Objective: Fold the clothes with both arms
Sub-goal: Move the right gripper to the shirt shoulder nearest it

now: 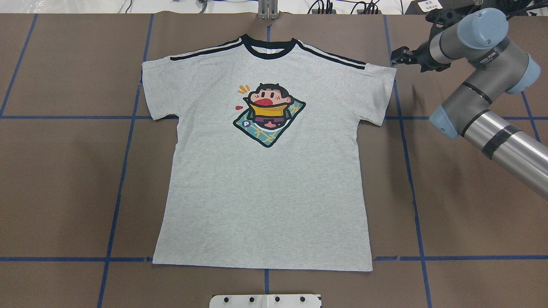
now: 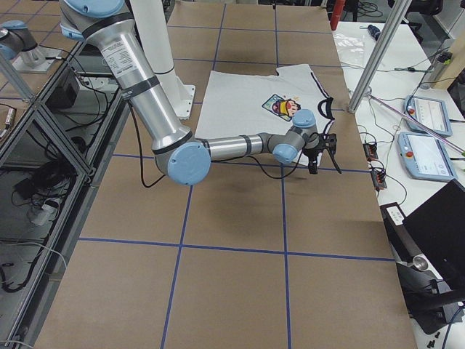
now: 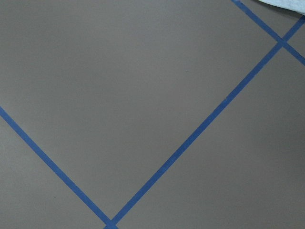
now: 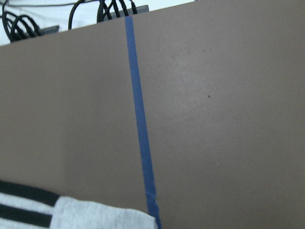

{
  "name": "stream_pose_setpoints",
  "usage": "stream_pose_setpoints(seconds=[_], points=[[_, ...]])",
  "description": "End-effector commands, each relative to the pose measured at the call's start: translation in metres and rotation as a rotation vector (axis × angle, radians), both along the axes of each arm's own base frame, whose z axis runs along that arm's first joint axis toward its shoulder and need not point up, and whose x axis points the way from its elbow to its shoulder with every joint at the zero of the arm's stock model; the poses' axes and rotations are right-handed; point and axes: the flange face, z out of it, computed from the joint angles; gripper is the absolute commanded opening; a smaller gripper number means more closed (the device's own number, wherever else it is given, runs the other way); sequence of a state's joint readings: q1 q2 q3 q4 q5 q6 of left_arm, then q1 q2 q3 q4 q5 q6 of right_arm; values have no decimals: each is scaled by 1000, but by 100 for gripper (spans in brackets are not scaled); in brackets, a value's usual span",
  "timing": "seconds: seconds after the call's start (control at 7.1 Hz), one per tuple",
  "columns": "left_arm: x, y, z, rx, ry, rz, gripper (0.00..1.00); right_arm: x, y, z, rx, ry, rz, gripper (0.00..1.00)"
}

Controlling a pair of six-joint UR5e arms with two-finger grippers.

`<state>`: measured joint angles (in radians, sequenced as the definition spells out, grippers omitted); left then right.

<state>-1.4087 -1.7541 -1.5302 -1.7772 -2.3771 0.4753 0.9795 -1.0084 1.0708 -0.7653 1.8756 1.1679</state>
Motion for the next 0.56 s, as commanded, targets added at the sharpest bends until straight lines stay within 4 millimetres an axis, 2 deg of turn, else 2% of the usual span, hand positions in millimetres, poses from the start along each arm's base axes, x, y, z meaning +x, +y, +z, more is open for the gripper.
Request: stream_pose_setpoints(seconds=[0.0, 0.14, 0.28, 0.42], points=[[3, -2, 5, 29, 2, 5, 100, -29, -7, 2, -30, -26, 100, 88], [3, -2, 5, 30, 2, 5, 100, -30, -7, 4, -35, -22, 99, 75], [3, -1, 3, 36, 3, 5, 100, -32, -6, 7, -39, -20, 98, 40], [3, -1, 3, 36, 3, 5, 100, -31, -5, 10, -46, -21, 99, 0]])
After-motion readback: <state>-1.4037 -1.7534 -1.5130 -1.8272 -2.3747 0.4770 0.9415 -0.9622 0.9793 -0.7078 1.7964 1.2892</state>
